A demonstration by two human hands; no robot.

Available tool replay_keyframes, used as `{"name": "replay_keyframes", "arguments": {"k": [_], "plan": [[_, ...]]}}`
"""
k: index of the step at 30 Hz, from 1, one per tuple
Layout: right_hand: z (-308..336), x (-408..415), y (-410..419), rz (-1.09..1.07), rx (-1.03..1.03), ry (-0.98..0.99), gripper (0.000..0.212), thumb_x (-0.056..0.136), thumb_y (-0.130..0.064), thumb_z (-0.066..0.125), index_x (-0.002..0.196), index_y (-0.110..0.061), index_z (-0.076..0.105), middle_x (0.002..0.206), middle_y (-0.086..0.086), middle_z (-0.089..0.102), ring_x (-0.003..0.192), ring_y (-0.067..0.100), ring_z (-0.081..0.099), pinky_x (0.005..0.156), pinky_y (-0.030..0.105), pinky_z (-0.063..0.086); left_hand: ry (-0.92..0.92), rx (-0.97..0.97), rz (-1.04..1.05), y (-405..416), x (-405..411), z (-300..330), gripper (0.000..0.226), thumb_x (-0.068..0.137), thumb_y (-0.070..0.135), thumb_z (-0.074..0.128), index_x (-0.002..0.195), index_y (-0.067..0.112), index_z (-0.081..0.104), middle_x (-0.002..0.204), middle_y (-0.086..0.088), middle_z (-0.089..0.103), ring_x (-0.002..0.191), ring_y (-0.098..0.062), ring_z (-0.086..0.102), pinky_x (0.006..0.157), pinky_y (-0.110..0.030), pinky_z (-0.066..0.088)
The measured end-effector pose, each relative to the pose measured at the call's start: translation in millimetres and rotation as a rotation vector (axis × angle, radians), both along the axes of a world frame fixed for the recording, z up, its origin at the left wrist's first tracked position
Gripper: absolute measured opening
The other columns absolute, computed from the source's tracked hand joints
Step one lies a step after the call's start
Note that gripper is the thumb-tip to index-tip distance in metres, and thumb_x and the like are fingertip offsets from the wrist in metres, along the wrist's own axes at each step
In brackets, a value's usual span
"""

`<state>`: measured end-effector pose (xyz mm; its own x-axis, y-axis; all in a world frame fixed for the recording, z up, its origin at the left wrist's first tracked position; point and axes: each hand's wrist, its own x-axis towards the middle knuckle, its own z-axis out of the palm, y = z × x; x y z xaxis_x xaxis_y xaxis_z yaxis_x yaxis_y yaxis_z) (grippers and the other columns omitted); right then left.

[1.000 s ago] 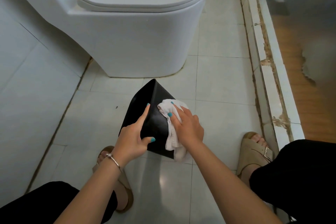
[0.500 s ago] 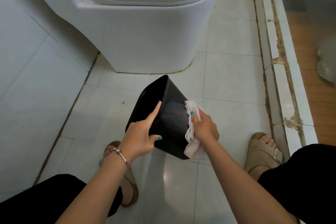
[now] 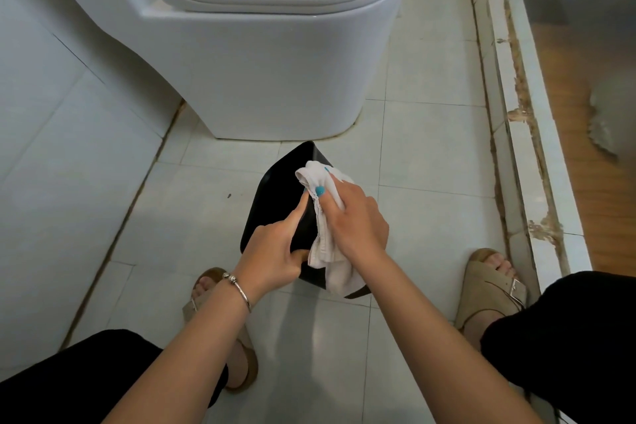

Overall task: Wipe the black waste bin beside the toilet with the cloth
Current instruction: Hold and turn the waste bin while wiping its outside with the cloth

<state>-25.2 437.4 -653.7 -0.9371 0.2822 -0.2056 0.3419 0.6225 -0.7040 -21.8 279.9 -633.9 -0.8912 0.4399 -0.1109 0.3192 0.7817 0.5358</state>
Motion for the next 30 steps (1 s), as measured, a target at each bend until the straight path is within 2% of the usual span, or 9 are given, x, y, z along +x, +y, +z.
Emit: {"name": "replay_keyframes", "arguments": {"k": [4, 6, 8, 11, 13, 17, 24, 27, 30], "plan": [[-0.6, -22.1, 8.1, 0.003, -0.002, -0.034, 0.042, 0.088, -0.061, 0.028, 0.108, -0.038, 0.057, 0.111, -0.01, 0.063, 0.097, 0.025, 0.059, 0.077, 0.04, 0.049, 0.005, 0.019, -0.029, 3.0, -4.1, -0.2, 0.107, 0.075, 0.017, 0.071, 0.145, 0.041, -0.005, 0.054, 0.006, 0.051, 0.047, -0.013, 0.048, 0.057, -0.037, 0.049], [-5.1, -35.5, 13.4, 0.01, -0.021, -0.061, 0.037, 0.087, -0.062, 0.027, 0.091, -0.038, 0.055, 0.1, -0.008, 0.064, 0.093, 0.028, 0.06, 0.076, 0.041, 0.05, 0.005, 0.026, -0.029, 3.4, -2.9, -0.8, 0.107, 0.077, 0.022, 0.074, 0.144, 0.041, -0.008, 0.063, 0.001, 0.058, 0.052, -0.013, 0.052, 0.063, -0.037, 0.051], [-9.6, -50.8, 15.8, 0.04, -0.021, -0.098, 0.034, 0.087, -0.065, 0.026, 0.08, -0.041, 0.05, 0.091, -0.009, 0.062, 0.093, 0.028, 0.06, 0.075, 0.04, 0.049, 0.012, 0.029, -0.012, 2.5, -0.7, -2.2, 0.108, 0.078, 0.024, 0.075, 0.143, 0.043, -0.009, 0.057, 0.007, 0.05, 0.049, -0.011, 0.048, 0.057, -0.029, 0.048], [-16.1, -74.7, 13.7, 0.083, 0.021, -0.158, 0.047, 0.088, -0.069, 0.025, 0.111, -0.045, 0.058, 0.102, -0.009, 0.065, 0.098, 0.026, 0.059, 0.073, 0.036, 0.043, 0.021, 0.036, 0.026, -0.8, 4.7, -4.1, 0.109, 0.078, 0.024, 0.076, 0.143, 0.044, -0.008, 0.051, 0.014, 0.038, 0.046, -0.009, 0.046, 0.046, -0.014, 0.032], [-22.0, -88.5, 14.6, 0.089, 0.044, -0.191, 0.05, 0.089, -0.068, 0.024, 0.122, -0.046, 0.055, 0.109, -0.008, 0.065, 0.102, 0.027, 0.058, 0.074, 0.036, 0.04, 0.017, 0.046, 0.032, -2.5, 9.2, -5.8, 0.11, 0.078, 0.024, 0.076, 0.143, 0.045, -0.01, 0.056, 0.018, 0.041, 0.057, 0.0, 0.052, 0.045, -0.011, 0.034], [-31.2, -99.2, 22.4, 0.078, 0.016, -0.24, 0.047, 0.091, -0.065, 0.025, 0.117, -0.044, 0.057, 0.109, -0.007, 0.065, 0.104, 0.028, 0.059, 0.083, 0.039, 0.044, 0.002, 0.048, 0.038, -4.1, 9.5, -7.5, 0.109, 0.079, 0.022, 0.076, 0.143, 0.046, -0.01, 0.058, 0.014, 0.049, 0.057, 0.001, 0.053, 0.048, -0.01, 0.039], [-46.9, -90.3, 27.6, 0.056, -0.015, -0.275, 0.05, 0.09, -0.067, 0.027, 0.129, -0.047, 0.051, 0.12, -0.006, 0.063, 0.113, 0.03, 0.054, 0.081, 0.038, 0.039, -0.051, 0.103, 0.15, -5.7, 13.1, -11.3, 0.107, 0.078, 0.017, 0.076, 0.148, 0.045, -0.001, 0.059, 0.013, 0.054, 0.048, -0.002, 0.052, 0.048, -0.012, 0.042], [-58.3, -77.9, 35.6, 0.047, -0.004, -0.33, 0.05, 0.09, -0.067, 0.028, 0.131, -0.048, 0.049, 0.122, -0.006, 0.062, 0.117, 0.03, 0.051, 0.083, 0.038, 0.038, -0.089, 0.132, 0.182, -15.6, 13.8, -15.5, 0.105, 0.079, 0.017, 0.075, 0.148, 0.044, 0.001, 0.079, -0.005, 0.068, 0.043, -0.005, 0.048, 0.05, -0.015, 0.047], [-68.9, -64.5, 46.7, -0.016, -0.015, -0.386, 0.05, 0.09, -0.066, 0.028, 0.132, -0.047, 0.049, 0.124, -0.005, 0.061, 0.119, 0.03, 0.049, 0.09, 0.04, 0.04, -0.071, 0.125, 0.154, -20.5, 12.3, -17.7, 0.107, 0.078, 0.017, 0.076, 0.146, 0.049, 0.0, 0.074, -0.005, 0.067, 0.043, -0.006, 0.047, 0.049, -0.012, 0.044]]}}
